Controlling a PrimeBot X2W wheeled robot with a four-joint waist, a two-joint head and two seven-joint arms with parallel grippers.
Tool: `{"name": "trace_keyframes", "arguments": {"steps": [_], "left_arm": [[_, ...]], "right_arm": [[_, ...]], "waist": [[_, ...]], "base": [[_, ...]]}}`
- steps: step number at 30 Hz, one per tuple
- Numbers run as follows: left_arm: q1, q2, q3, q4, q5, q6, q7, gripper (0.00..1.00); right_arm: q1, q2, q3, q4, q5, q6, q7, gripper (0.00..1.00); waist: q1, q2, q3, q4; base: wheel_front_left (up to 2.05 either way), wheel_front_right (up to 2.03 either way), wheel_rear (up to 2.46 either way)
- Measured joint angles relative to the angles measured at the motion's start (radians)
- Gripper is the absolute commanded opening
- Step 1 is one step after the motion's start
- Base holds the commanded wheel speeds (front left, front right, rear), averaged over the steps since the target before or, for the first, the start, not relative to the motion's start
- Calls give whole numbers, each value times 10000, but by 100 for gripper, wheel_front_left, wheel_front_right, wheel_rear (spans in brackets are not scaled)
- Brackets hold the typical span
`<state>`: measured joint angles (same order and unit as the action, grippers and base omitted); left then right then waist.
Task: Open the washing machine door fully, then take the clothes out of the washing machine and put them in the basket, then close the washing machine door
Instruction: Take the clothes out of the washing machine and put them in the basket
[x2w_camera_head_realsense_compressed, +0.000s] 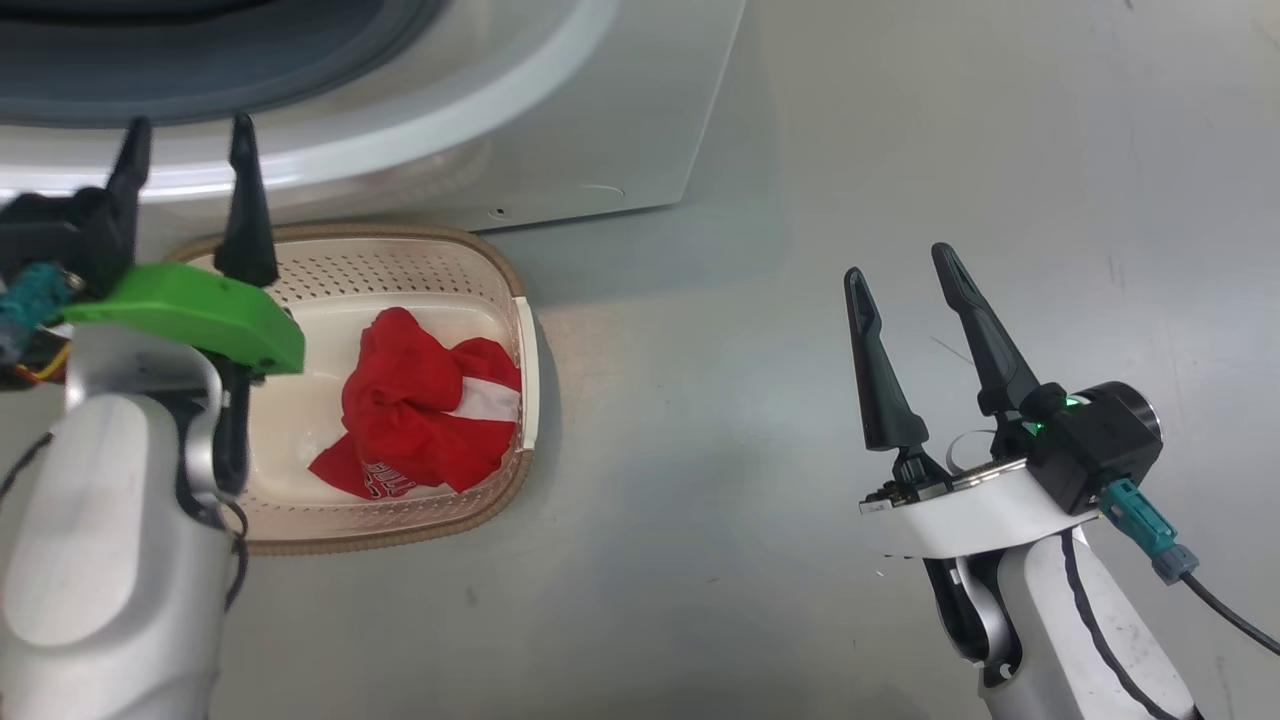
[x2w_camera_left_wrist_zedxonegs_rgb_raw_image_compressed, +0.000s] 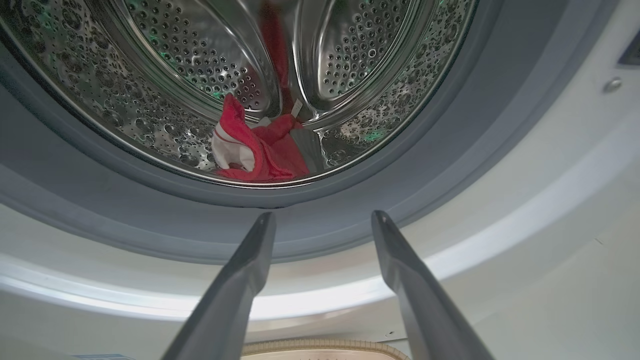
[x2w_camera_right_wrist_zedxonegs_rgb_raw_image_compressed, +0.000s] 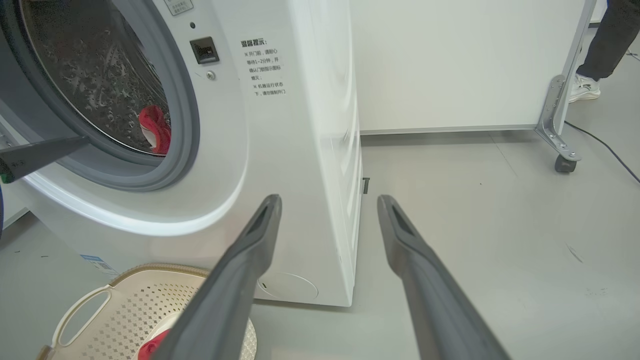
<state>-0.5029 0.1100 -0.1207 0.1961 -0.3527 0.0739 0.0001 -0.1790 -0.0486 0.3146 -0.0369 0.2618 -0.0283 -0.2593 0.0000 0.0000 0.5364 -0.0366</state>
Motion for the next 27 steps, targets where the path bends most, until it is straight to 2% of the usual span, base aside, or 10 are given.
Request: {"name": "trace_keyframes", "arguments": {"steps": [12,27], "left_arm": [[-2371,1258,803,629,-267,-182,1168,100],[-4543,2669,1164,1333,-272,-378,2963,100]], "right_arm": [[-665,-12,251,-2,573,-105,0,100],[-1123,-10,809,0,1216,-188,0,100]], "waist": [[2,0,1077,-769],[1,0,1678,-1493]], "base": [[0,0,0],[0,0,0]]}}
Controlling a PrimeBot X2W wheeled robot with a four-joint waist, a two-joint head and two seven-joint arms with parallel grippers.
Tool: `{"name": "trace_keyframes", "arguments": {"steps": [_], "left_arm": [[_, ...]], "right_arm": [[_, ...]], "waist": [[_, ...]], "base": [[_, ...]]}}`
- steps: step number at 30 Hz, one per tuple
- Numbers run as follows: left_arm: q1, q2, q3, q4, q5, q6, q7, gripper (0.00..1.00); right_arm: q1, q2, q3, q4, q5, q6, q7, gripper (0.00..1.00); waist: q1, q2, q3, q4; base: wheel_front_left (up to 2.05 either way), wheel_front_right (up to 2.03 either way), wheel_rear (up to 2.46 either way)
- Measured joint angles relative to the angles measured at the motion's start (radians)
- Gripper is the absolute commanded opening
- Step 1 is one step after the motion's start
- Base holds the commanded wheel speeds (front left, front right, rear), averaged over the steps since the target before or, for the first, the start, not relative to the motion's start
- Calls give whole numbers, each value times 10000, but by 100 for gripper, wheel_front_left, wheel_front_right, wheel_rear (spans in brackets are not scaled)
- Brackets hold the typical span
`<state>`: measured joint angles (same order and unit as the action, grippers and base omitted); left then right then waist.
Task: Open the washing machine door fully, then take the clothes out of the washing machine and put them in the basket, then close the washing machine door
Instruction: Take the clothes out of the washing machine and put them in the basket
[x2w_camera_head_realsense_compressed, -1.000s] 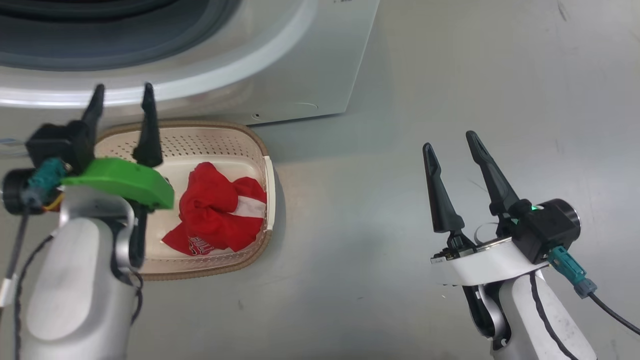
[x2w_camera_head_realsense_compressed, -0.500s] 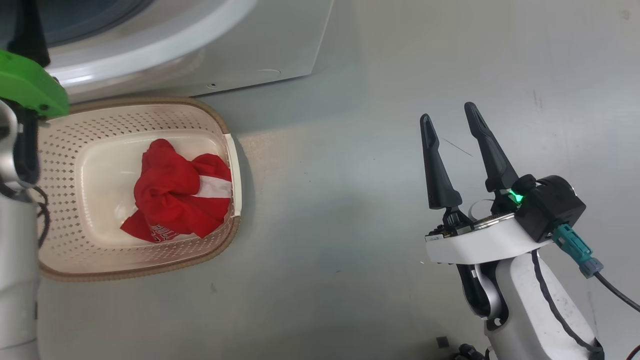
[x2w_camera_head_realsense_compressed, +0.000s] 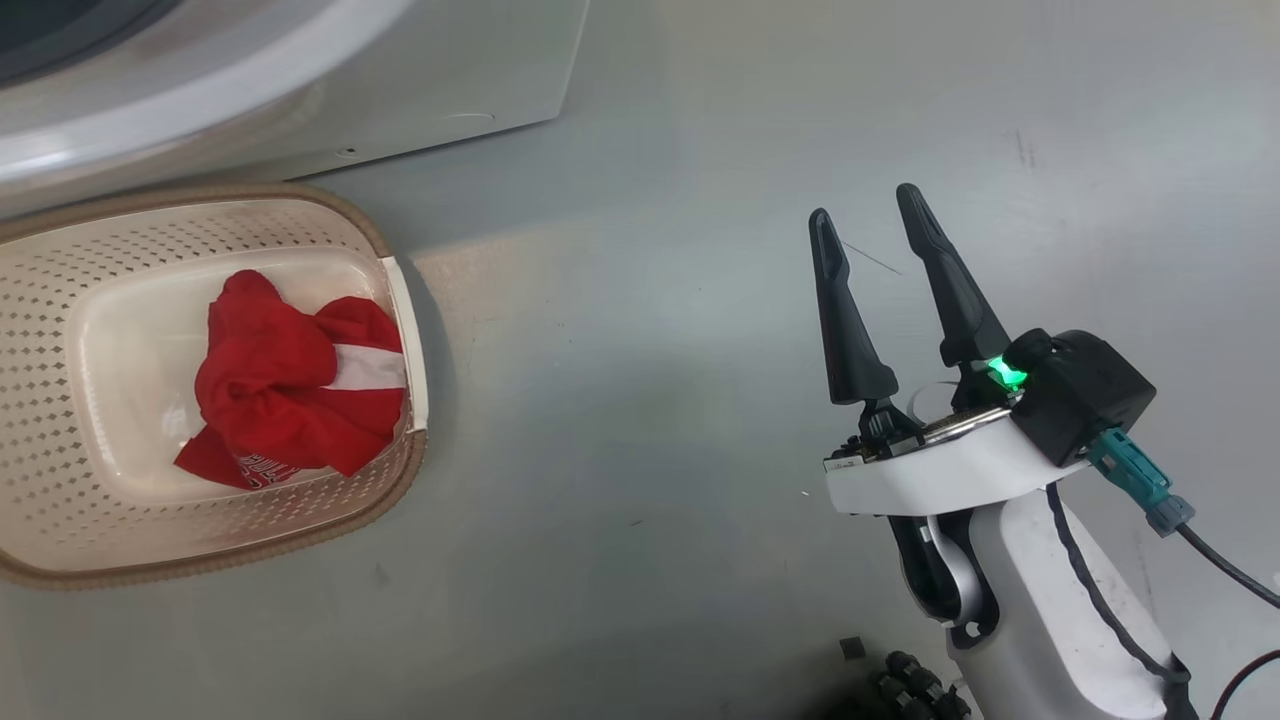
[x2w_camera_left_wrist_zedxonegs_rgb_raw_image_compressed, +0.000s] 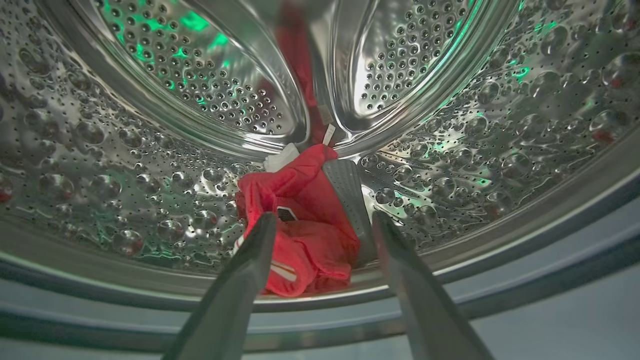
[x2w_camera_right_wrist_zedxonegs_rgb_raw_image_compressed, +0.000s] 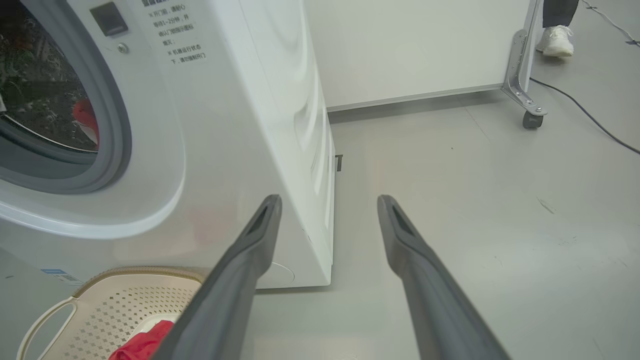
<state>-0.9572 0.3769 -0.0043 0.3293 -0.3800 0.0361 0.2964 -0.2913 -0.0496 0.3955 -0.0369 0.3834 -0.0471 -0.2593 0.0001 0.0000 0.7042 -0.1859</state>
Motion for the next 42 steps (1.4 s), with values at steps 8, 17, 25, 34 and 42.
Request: {"name": "trace_keyframes", "arguments": {"steps": [8,17,25,34,42], "left_arm": [[-1058,802,56,355,25,-82,1137,100],[-1845,1367,-13,880,123,-151,2416,100],[-2225,1672,-343,1363,384,-255,3427,100],[-2428,1787,-456,1850,359,-418,4416,100],[-2544,1806,-541,2075,290,-433,5114,81]], "right_arm": [[-234,0,167,-21,374,-86,0,100],[-466,2,328,-59,575,-167,0,100],[-563,2,343,-69,660,-173,0,100],[-725,4,393,-109,826,-259,0,100],[-814,4,397,-109,915,-261,0,100]], "waist": [[0,0,256,-368],[0,0,569,-771],[-1,0,751,-976],[-1,0,861,-1086],[-1,0,943,-1152]], "base": [[0,0,0],[0,0,0],[0,0,0],[0,0,0],[0,0,0]]}}
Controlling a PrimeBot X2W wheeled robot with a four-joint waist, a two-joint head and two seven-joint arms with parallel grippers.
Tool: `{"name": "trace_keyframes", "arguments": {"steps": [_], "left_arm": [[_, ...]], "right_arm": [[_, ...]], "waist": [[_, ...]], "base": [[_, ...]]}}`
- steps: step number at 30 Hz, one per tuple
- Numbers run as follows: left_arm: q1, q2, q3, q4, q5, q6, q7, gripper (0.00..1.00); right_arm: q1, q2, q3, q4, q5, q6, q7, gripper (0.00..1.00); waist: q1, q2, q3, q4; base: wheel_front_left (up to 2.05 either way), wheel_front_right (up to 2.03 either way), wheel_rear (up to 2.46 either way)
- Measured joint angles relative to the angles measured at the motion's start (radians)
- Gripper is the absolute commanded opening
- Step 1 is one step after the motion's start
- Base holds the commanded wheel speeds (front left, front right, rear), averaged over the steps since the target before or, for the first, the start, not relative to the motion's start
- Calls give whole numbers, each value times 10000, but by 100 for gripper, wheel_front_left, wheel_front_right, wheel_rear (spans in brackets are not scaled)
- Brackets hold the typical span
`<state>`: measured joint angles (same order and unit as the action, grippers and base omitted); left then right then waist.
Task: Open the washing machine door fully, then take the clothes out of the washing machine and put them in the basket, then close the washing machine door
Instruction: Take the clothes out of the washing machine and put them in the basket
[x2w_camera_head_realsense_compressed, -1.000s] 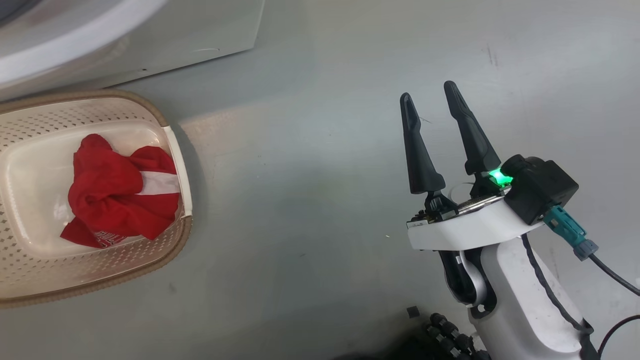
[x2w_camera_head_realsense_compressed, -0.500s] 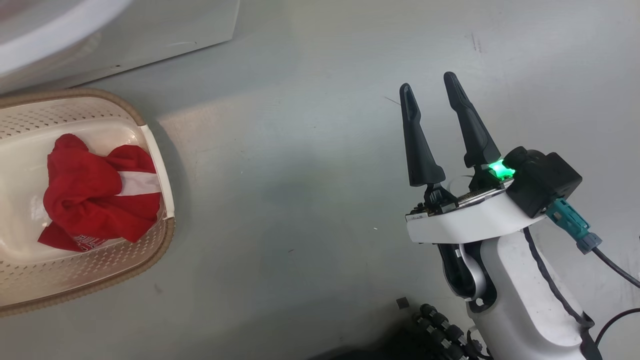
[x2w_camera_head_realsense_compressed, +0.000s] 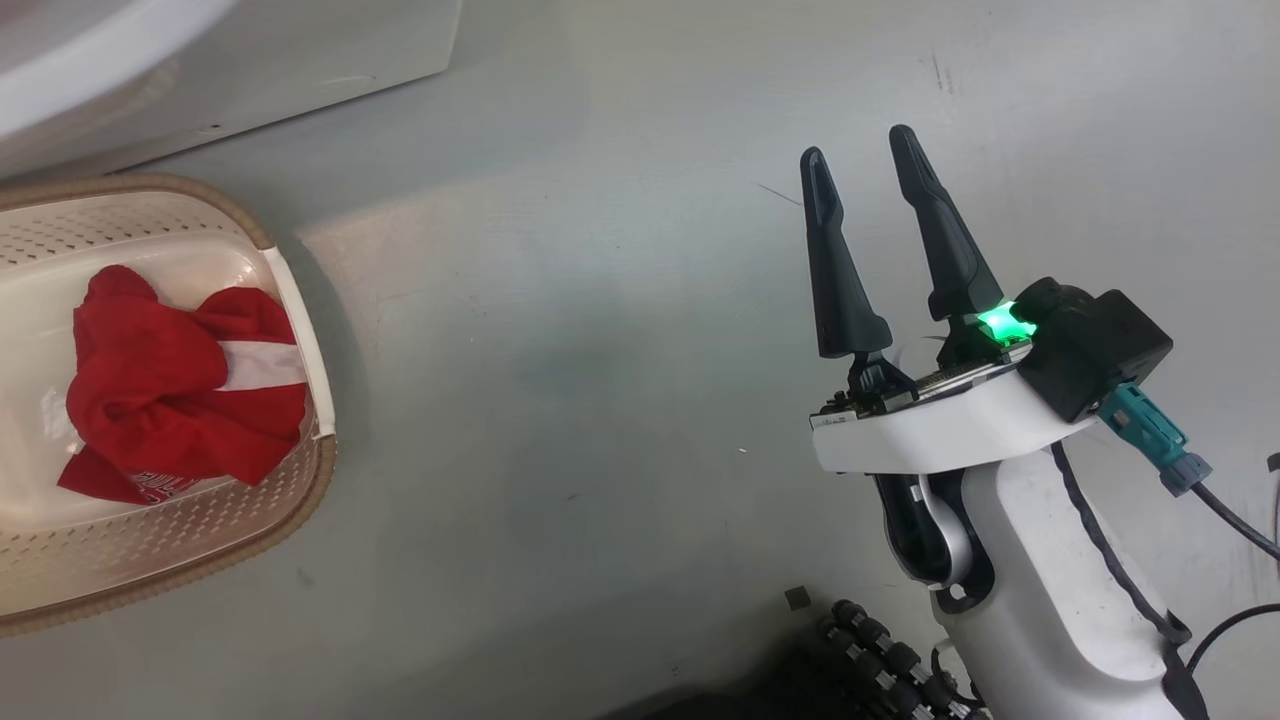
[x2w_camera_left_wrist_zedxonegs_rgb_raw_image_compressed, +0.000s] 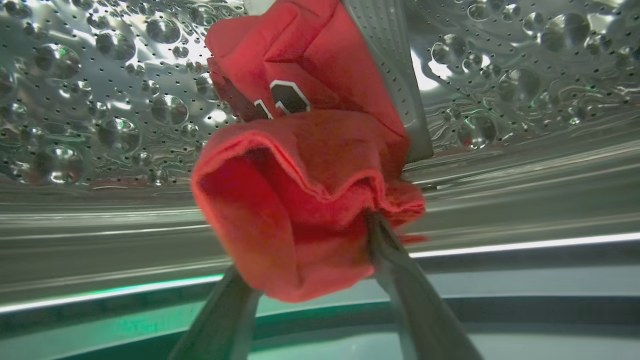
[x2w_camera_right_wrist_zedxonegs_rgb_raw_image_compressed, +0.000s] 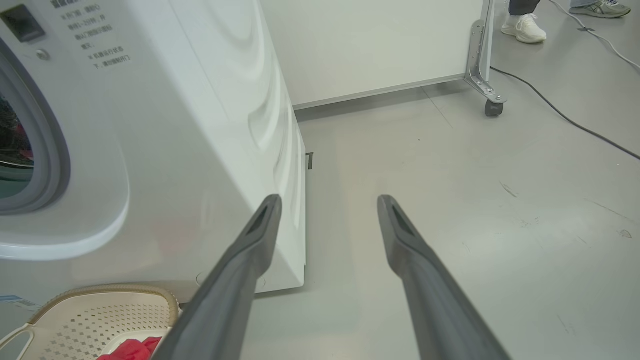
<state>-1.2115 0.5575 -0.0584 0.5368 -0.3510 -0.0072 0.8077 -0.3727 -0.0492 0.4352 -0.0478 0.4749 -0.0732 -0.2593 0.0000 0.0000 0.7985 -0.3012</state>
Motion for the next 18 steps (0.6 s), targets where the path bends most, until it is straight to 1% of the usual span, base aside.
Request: {"name": "trace_keyframes", "arguments": {"steps": [1,2,3,5,11,18], "left_arm": [[-22,6,-23,10,0,-46,79,56],[-29,12,-61,25,0,-84,176,43],[-29,21,-109,35,2,-86,245,33],[-37,40,-127,27,6,-121,270,0],[-94,96,-134,-36,21,-163,253,0],[-122,111,-136,-282,19,-247,-144,0]], "right_arm": [[-36,0,0,0,0,0,0,100],[-77,0,0,0,2,0,0,100],[-104,0,0,-4,2,-2,0,100],[-105,0,2,-10,2,-6,0,100],[-110,0,2,-12,2,-8,0,100],[-141,-2,-8,-2,0,-8,0,100]], "waist": [[0,0,8,-7],[0,0,14,-13],[0,0,19,-17],[0,0,29,-26],[0,0,45,-42],[0,0,30,-9]], "base": [[0,0,0],[0,0,0],[0,0,0],[0,0,0],[0,0,0],[0,0,0]]}}
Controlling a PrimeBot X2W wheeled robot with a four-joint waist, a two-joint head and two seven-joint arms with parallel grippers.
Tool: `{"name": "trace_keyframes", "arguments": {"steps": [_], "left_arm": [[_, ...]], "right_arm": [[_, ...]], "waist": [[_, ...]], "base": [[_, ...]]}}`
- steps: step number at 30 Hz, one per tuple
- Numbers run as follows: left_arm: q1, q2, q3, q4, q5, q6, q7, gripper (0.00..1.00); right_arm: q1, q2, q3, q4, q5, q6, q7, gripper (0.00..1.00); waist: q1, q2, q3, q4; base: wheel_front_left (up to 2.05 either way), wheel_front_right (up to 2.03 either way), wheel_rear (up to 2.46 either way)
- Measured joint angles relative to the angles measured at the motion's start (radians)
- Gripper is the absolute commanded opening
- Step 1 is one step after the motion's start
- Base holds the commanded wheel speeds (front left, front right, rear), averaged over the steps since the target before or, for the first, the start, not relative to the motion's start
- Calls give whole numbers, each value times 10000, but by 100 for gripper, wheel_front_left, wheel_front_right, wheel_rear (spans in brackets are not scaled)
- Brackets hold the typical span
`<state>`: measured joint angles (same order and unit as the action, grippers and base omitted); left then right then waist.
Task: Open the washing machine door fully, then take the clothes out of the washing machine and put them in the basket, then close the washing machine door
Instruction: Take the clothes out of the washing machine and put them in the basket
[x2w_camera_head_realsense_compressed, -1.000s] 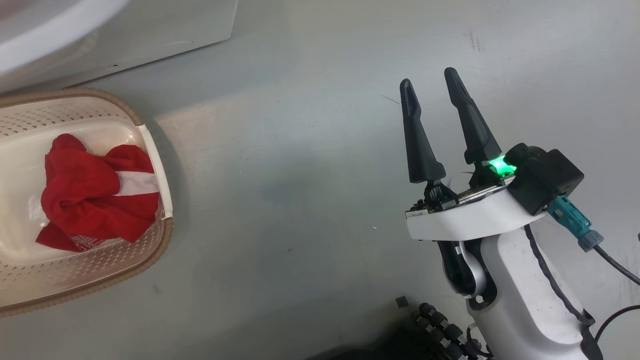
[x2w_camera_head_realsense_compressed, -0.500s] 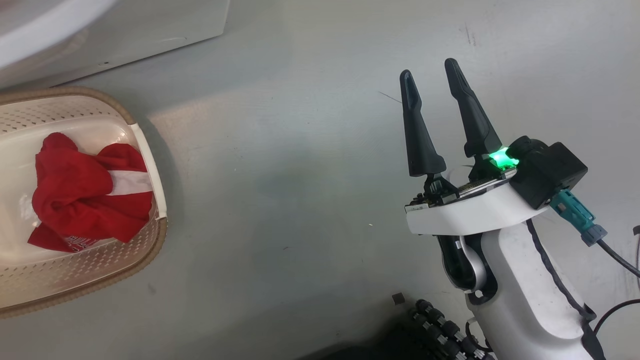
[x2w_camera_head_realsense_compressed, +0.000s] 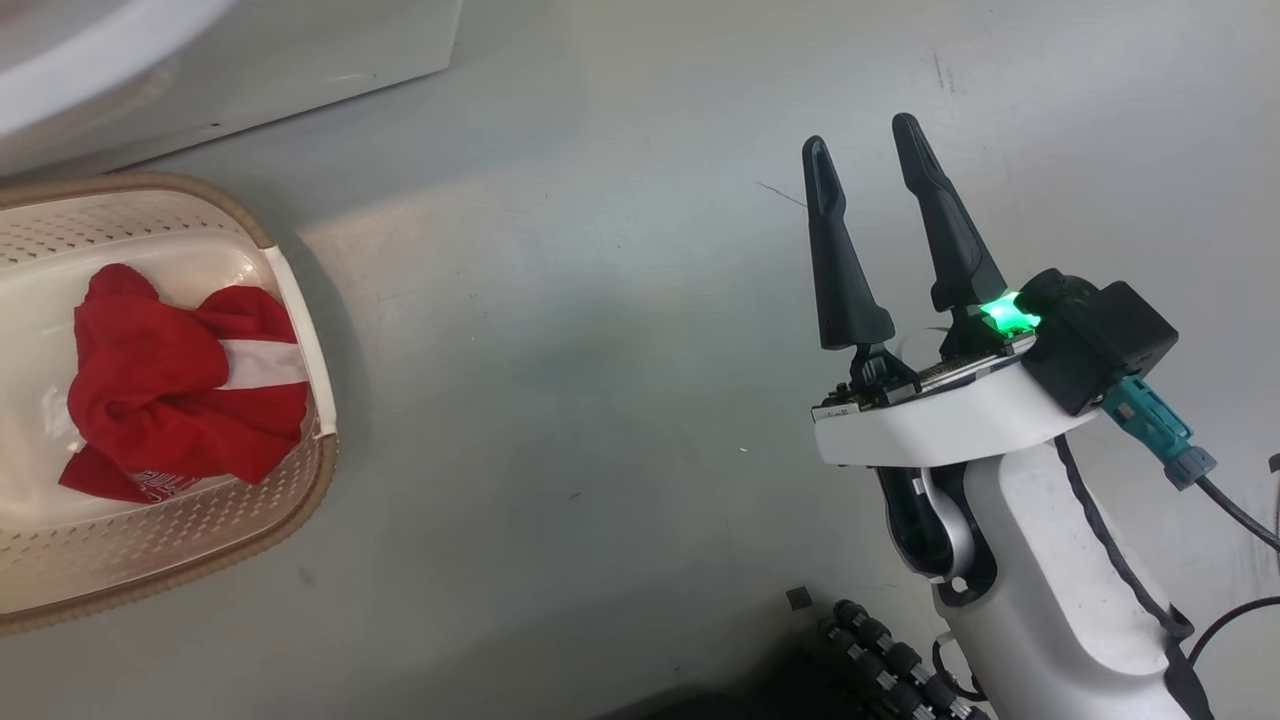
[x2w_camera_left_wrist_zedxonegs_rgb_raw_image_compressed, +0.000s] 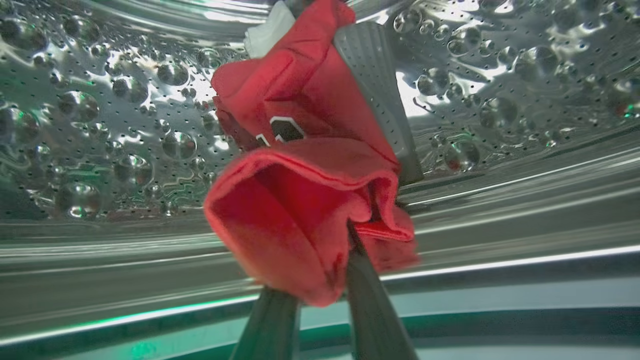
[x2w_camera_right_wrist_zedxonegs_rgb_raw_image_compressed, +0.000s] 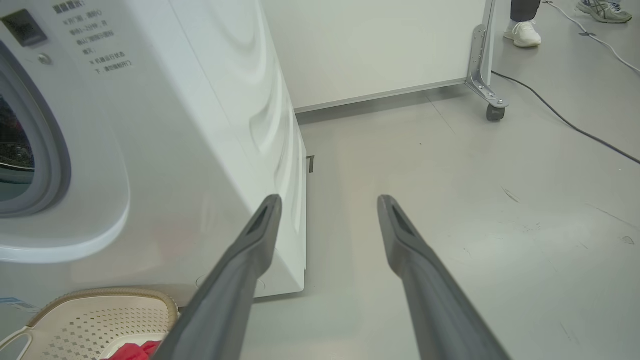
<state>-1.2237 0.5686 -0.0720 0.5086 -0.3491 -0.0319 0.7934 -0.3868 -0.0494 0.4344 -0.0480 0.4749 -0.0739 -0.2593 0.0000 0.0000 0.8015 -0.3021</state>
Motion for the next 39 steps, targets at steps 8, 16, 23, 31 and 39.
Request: {"name": "trace_keyframes", "arguments": {"steps": [8,16,23,31,39], "left_arm": [[148,-224,-10,-163,-2,-88,-999,0],[1094,-637,180,-374,-119,-86,-2414,0],[1893,-1083,437,-711,-382,-81,-3712,0],[3072,-1722,570,-1143,-487,-21,-5241,0],[4466,-2209,759,-1586,-562,104,-6560,0]], "right_arm": [[-4,0,-127,123,-198,0,0,100],[5,-2,-389,330,-495,0,0,100],[61,-4,-437,504,-761,10,0,100],[325,-6,-617,786,-1193,21,0,100],[772,-6,-934,1032,-1476,25,0,100]], "waist": [[0,0,-186,197],[0,0,-574,485],[0,0,-972,786],[0,0,-1574,1131],[0,0,-2340,1408]], "base": [[0,0,0],[0,0,0],[0,0,0],[0,0,0],[0,0,0]]}}
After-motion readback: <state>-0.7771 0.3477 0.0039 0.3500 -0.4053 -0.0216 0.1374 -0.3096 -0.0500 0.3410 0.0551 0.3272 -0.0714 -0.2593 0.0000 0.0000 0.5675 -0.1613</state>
